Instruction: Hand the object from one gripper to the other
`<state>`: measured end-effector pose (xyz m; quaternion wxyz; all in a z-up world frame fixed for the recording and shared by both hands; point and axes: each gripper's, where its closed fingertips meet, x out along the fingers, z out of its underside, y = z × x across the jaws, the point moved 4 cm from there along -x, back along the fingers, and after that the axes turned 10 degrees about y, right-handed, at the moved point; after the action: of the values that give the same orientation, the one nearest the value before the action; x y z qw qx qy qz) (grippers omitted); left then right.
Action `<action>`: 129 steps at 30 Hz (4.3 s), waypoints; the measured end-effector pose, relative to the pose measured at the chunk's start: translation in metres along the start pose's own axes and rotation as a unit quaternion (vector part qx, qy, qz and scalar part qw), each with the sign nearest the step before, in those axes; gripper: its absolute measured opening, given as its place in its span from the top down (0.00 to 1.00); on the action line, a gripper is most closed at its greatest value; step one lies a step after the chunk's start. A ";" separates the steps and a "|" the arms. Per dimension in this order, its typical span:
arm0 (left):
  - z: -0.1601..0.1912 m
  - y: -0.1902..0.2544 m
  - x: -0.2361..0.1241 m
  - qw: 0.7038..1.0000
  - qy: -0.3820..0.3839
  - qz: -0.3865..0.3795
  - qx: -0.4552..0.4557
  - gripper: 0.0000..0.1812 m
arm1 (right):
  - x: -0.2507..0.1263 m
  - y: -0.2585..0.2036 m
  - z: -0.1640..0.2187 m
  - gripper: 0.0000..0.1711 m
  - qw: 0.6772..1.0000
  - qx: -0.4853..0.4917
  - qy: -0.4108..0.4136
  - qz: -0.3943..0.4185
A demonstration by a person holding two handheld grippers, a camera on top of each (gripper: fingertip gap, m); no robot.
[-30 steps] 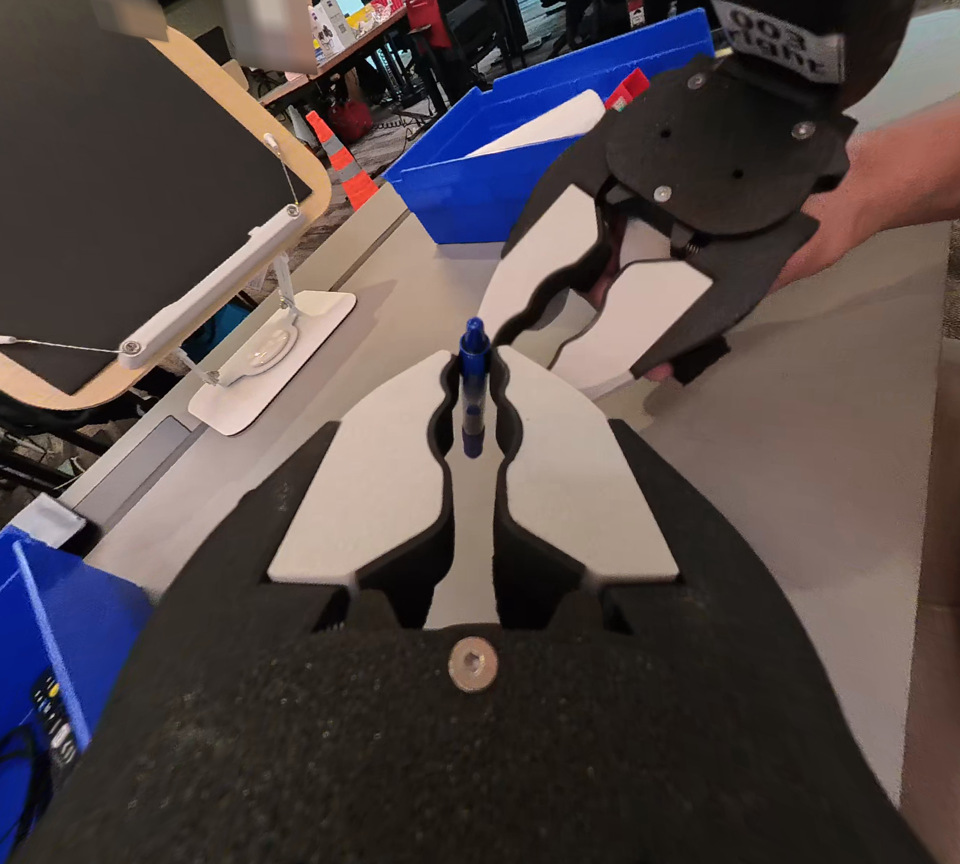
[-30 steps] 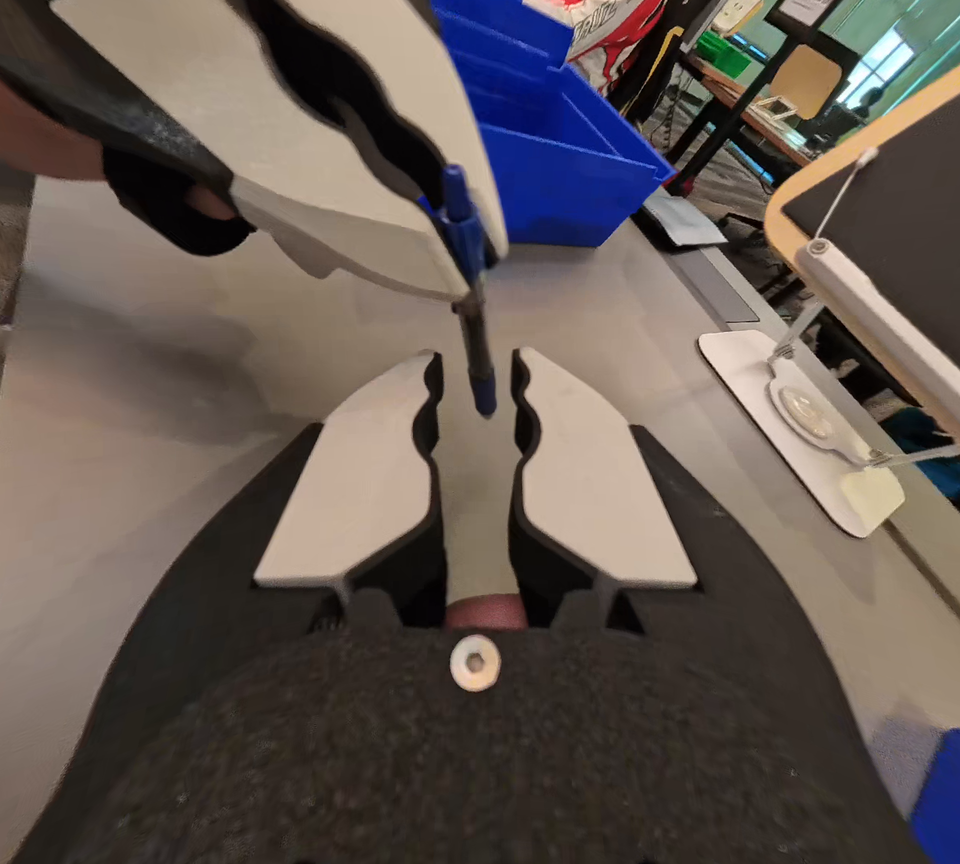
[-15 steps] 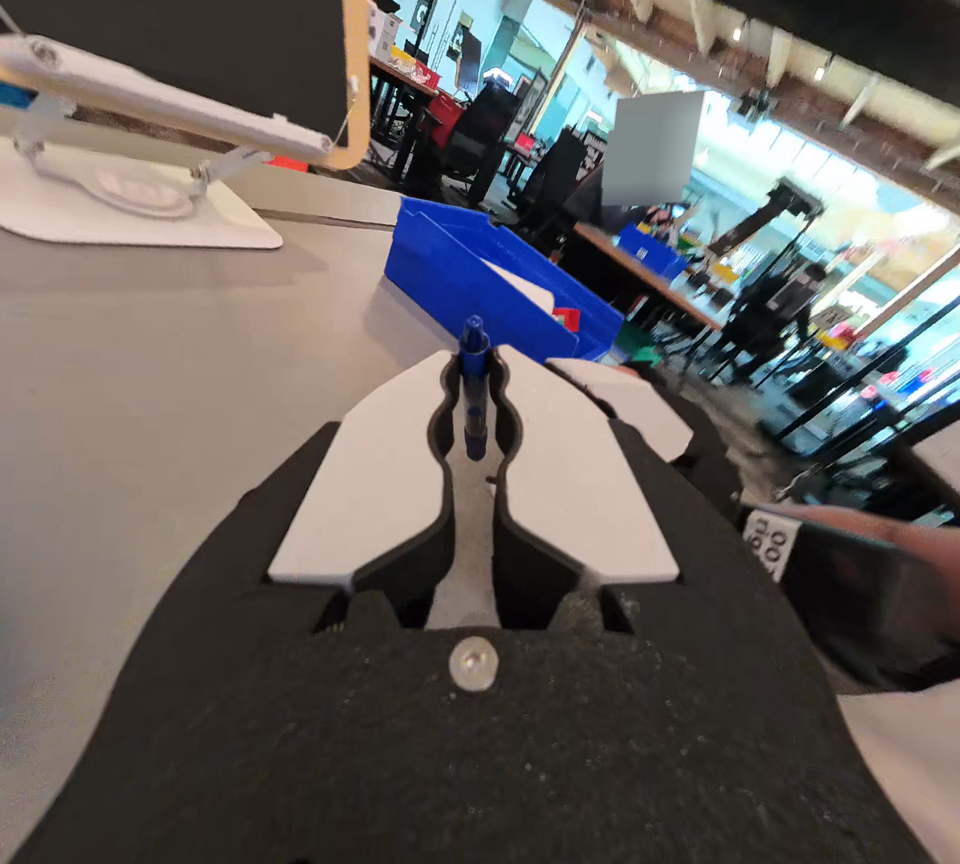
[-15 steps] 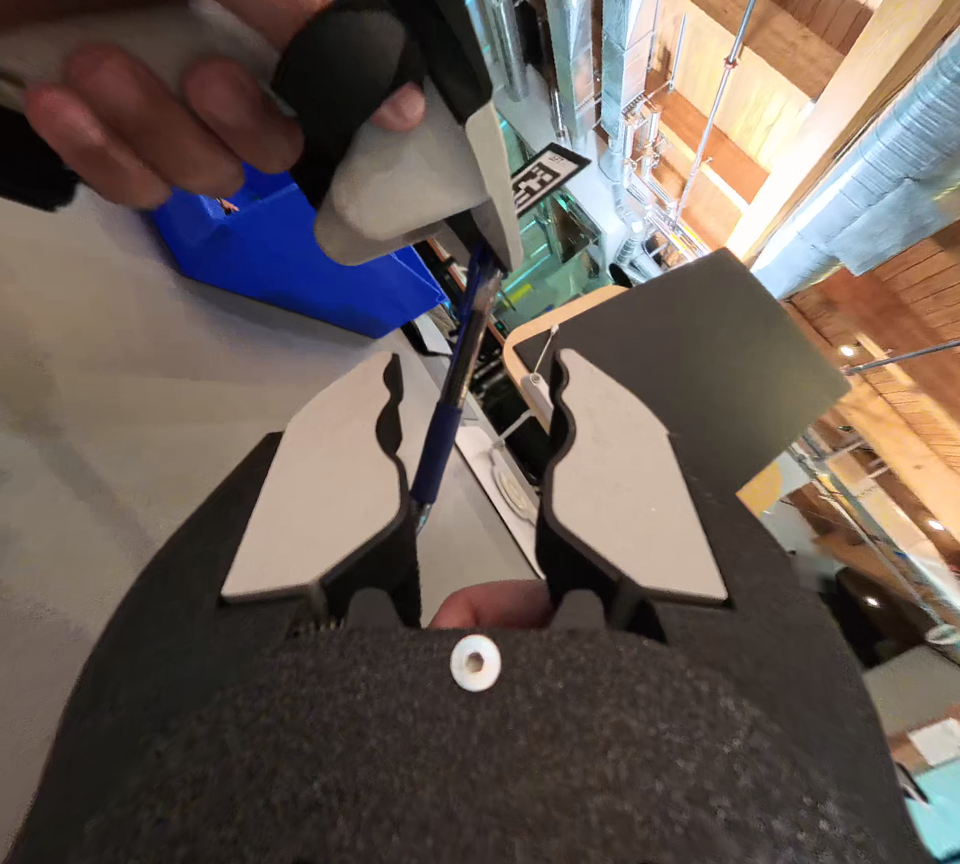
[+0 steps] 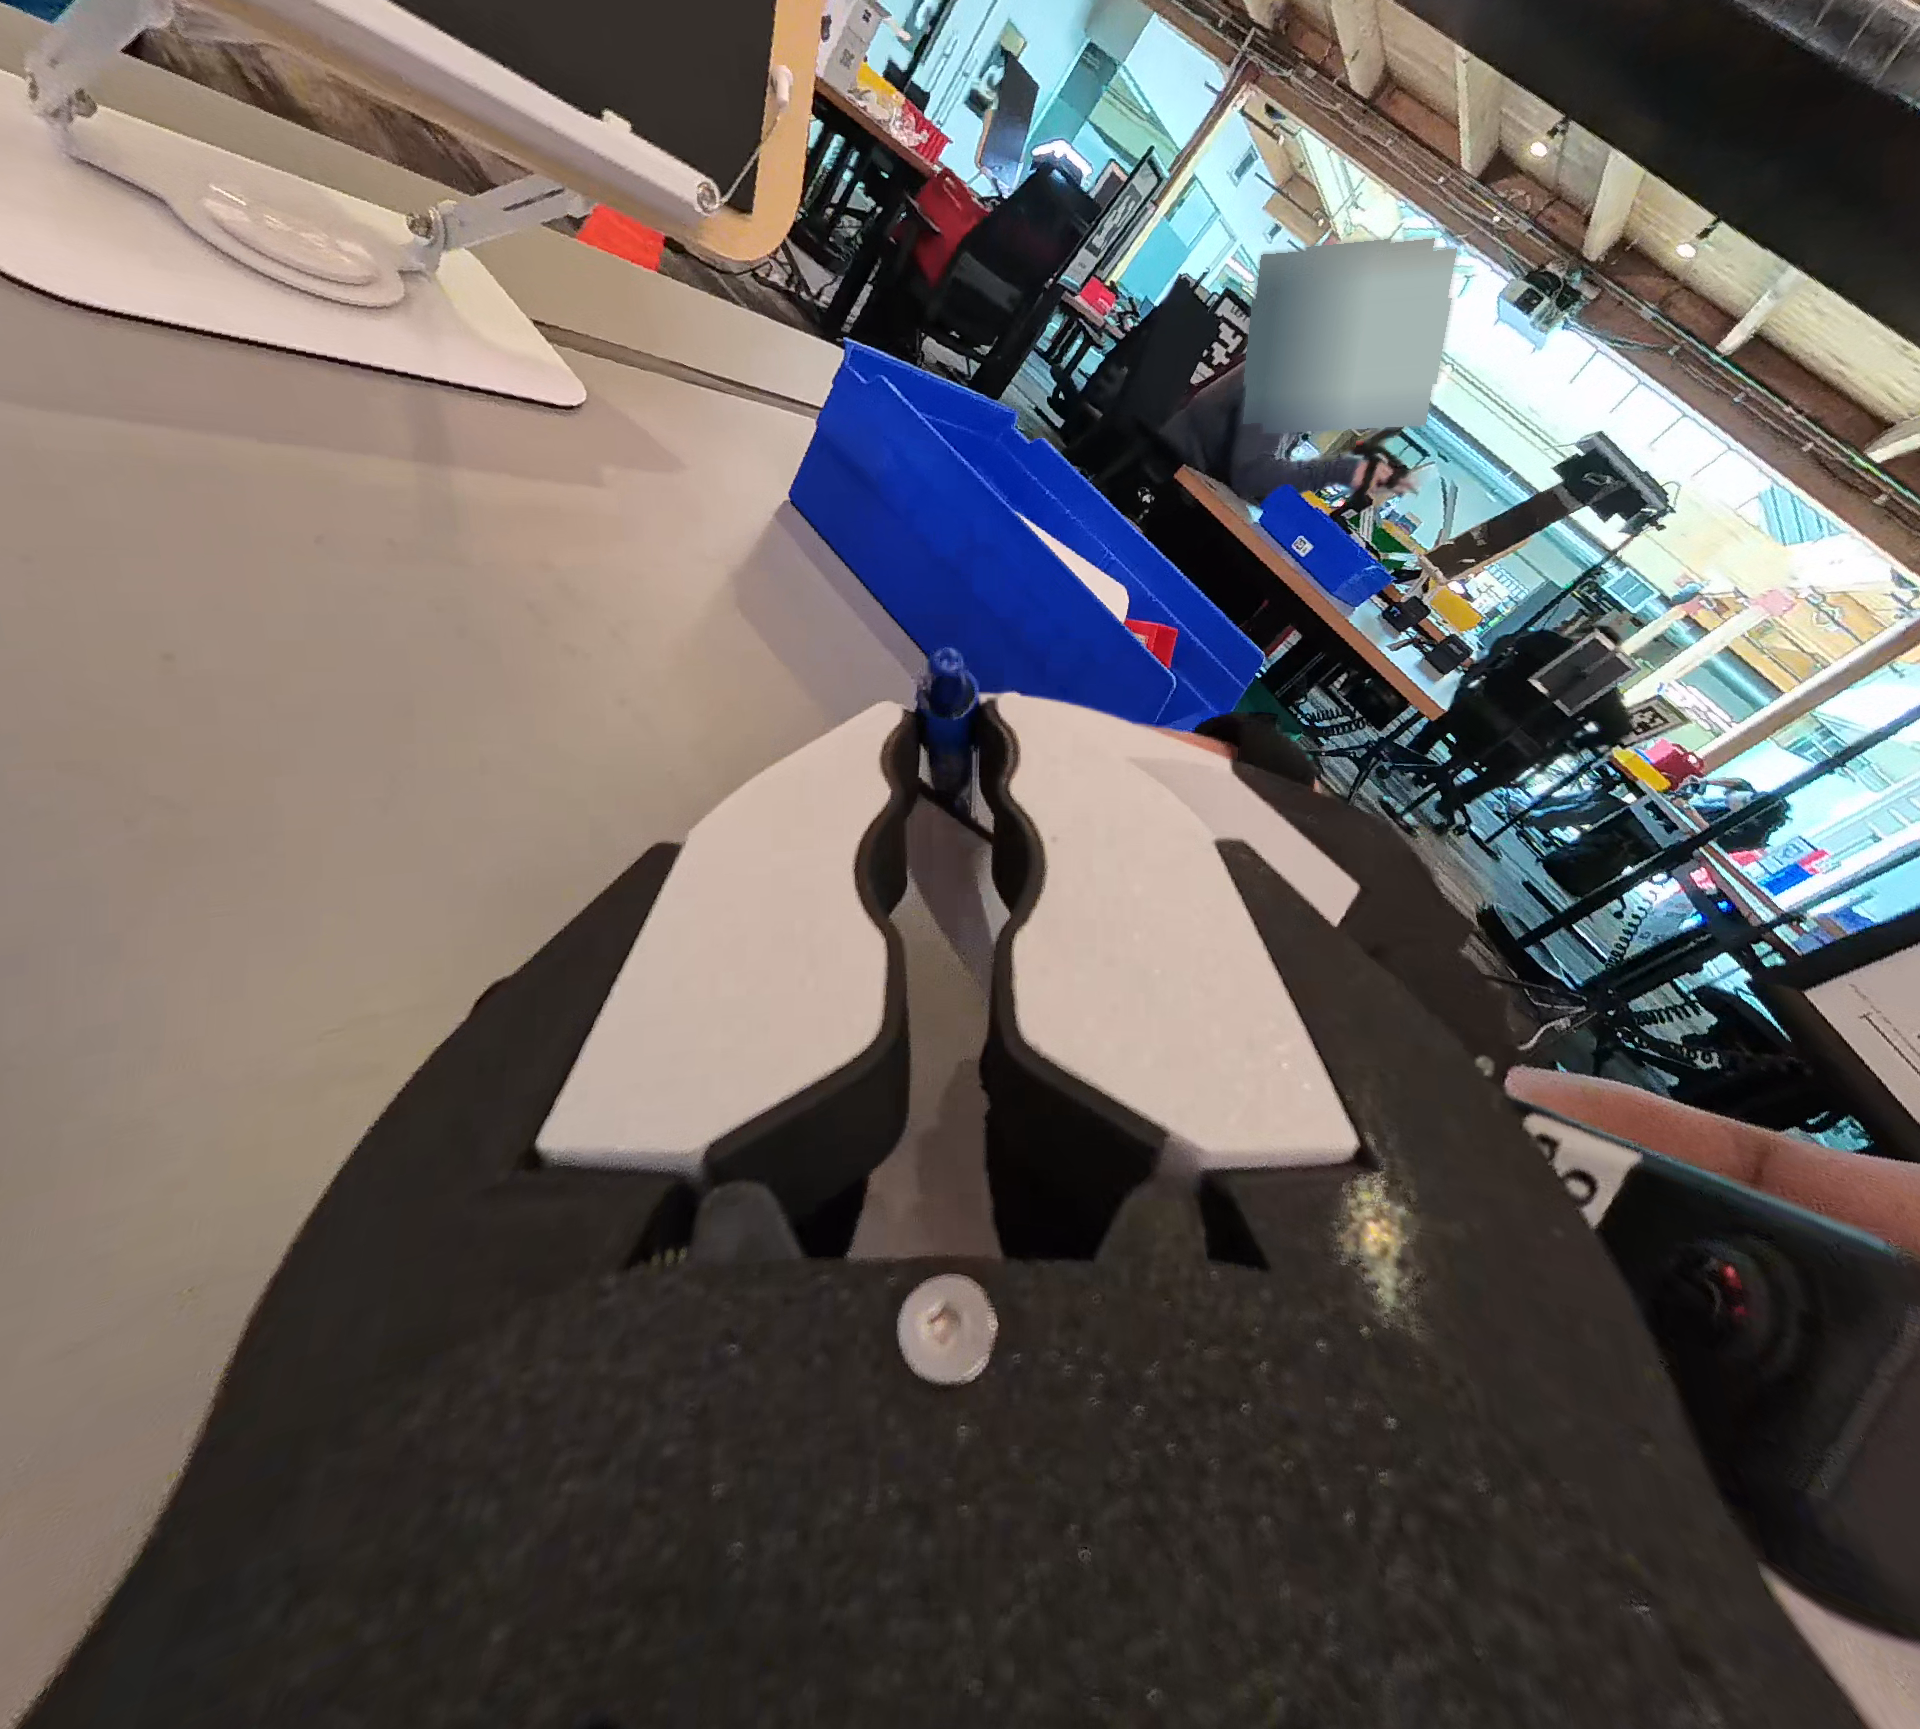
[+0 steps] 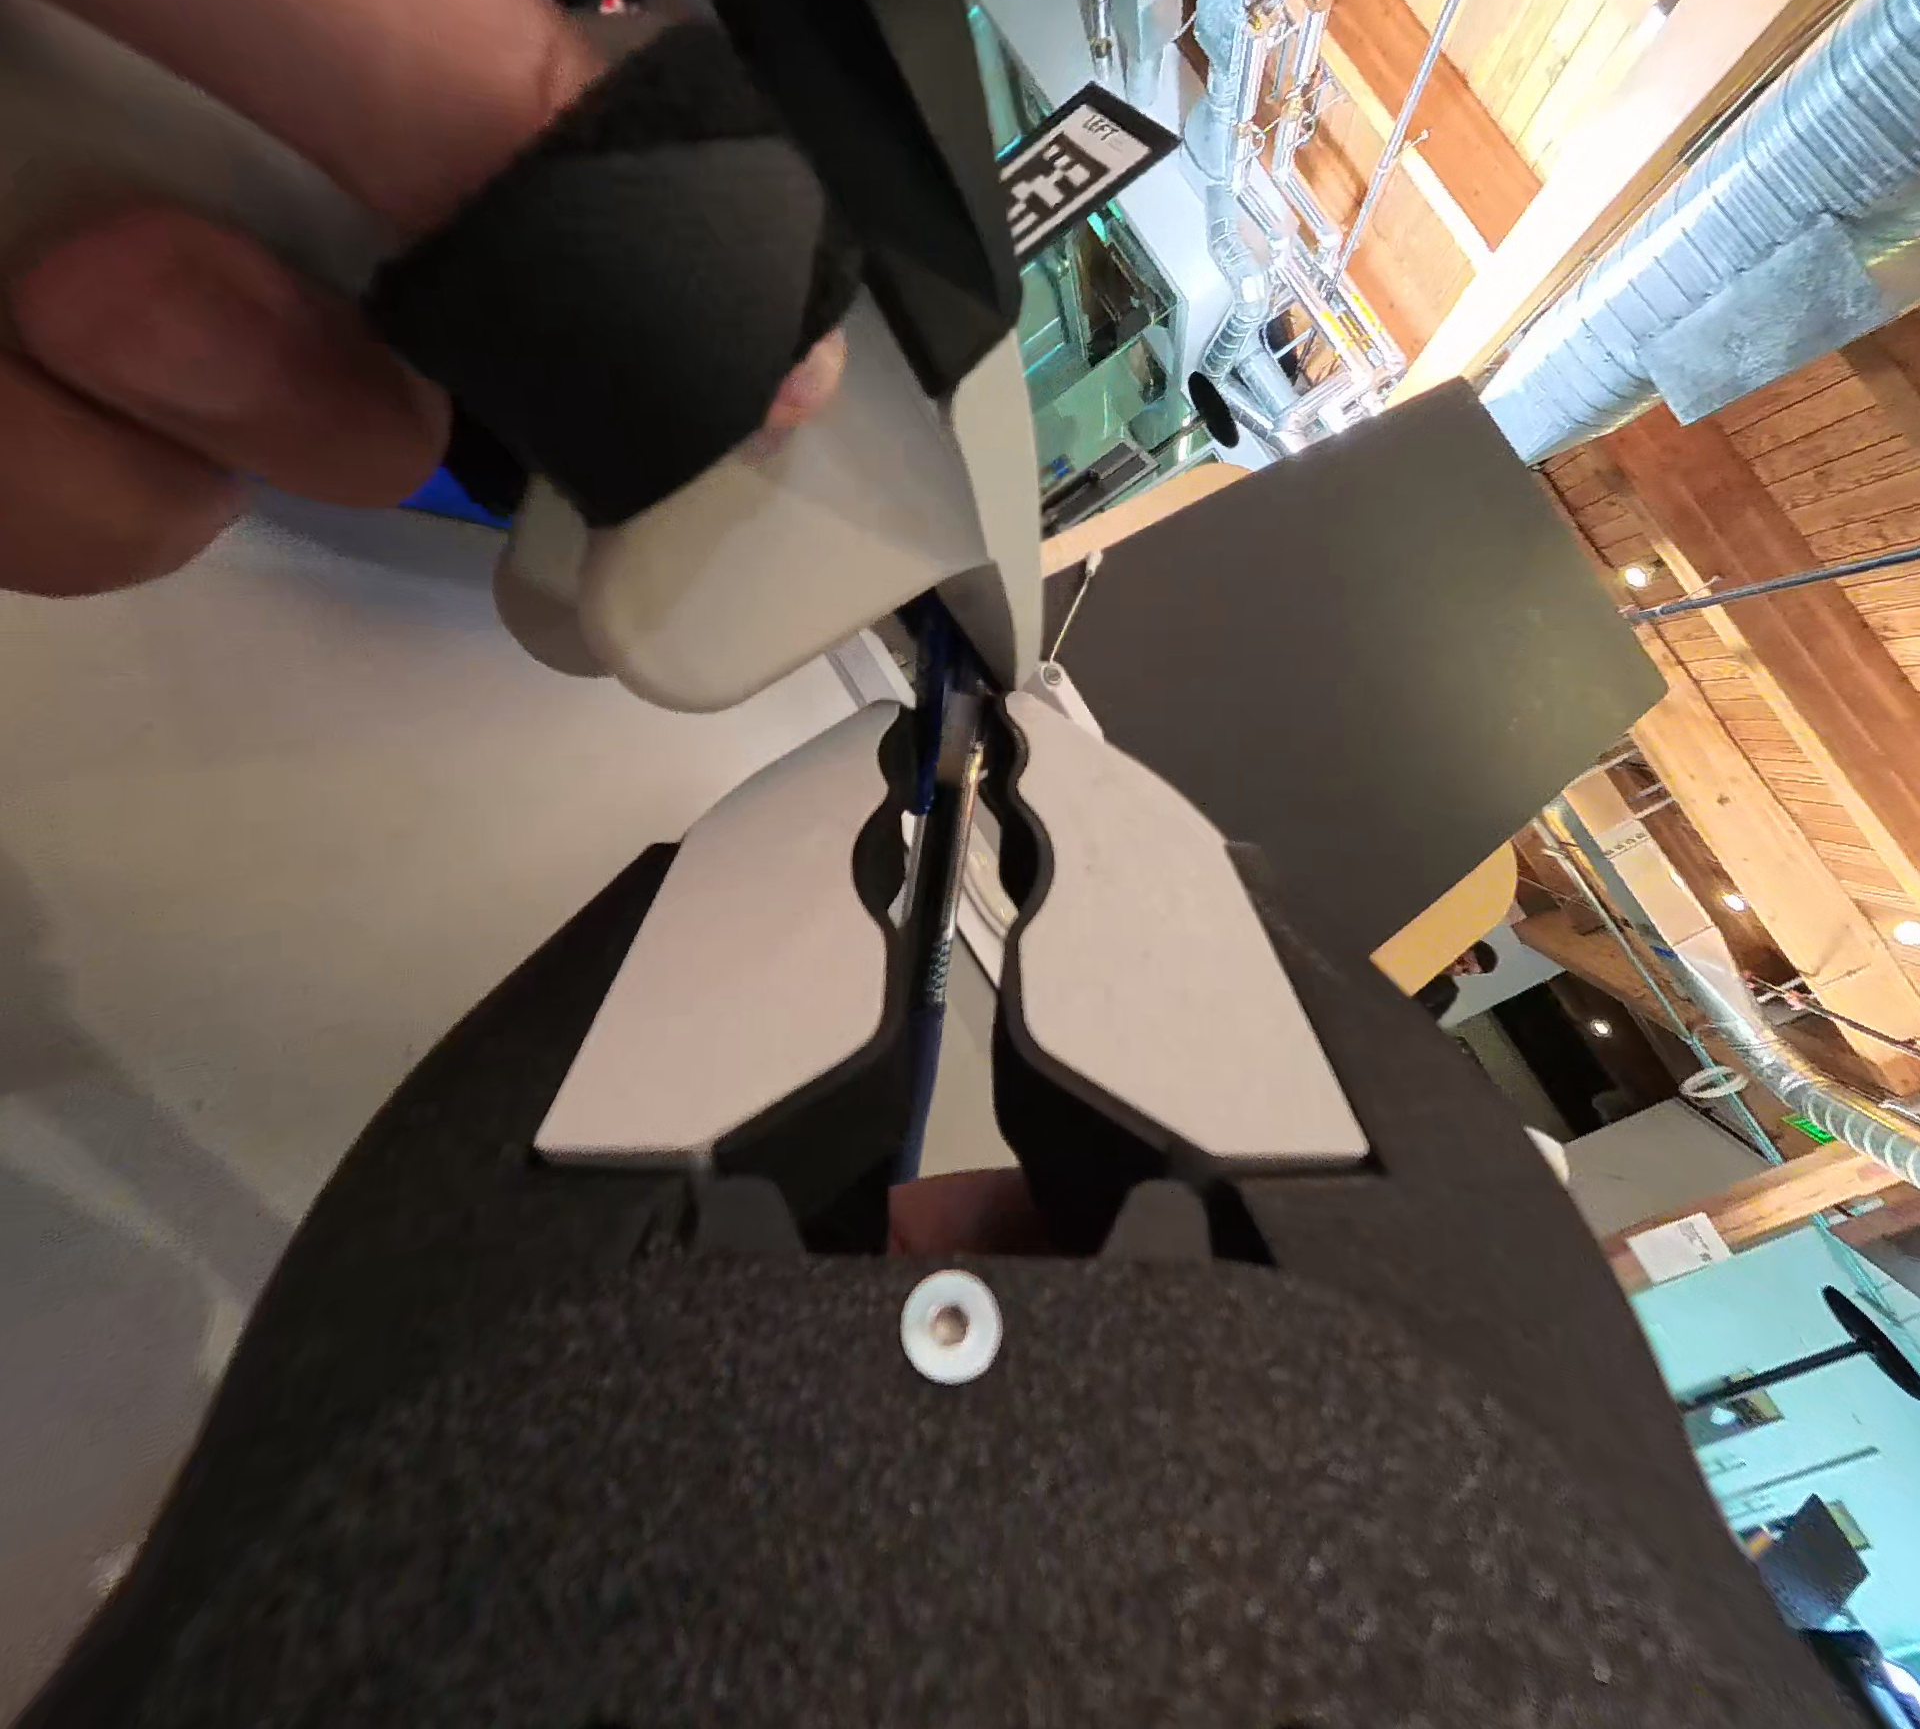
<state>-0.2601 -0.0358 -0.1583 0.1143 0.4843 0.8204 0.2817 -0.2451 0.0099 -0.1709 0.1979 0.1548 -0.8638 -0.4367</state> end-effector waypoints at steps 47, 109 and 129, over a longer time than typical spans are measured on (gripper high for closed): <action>0.023 -0.003 -0.039 0.985 -0.090 -0.001 0.148 0.80 | -0.077 0.214 0.246 0.77 0.824 0.400 -0.355 -0.187; -0.100 -0.268 -0.083 0.785 -0.476 -0.284 0.277 0.99 | -0.076 0.036 0.112 0.83 0.821 0.530 -0.053 -0.205; -0.131 -0.179 -0.069 0.966 -0.241 -0.043 0.078 1.00 | -0.082 0.027 0.103 0.83 0.821 0.520 -0.064 -0.227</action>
<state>-0.4157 -0.2079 -0.1597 0.2830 0.5095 0.8080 0.0865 -0.2249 0.1326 -0.2210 -0.0724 0.3983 -0.9137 0.0357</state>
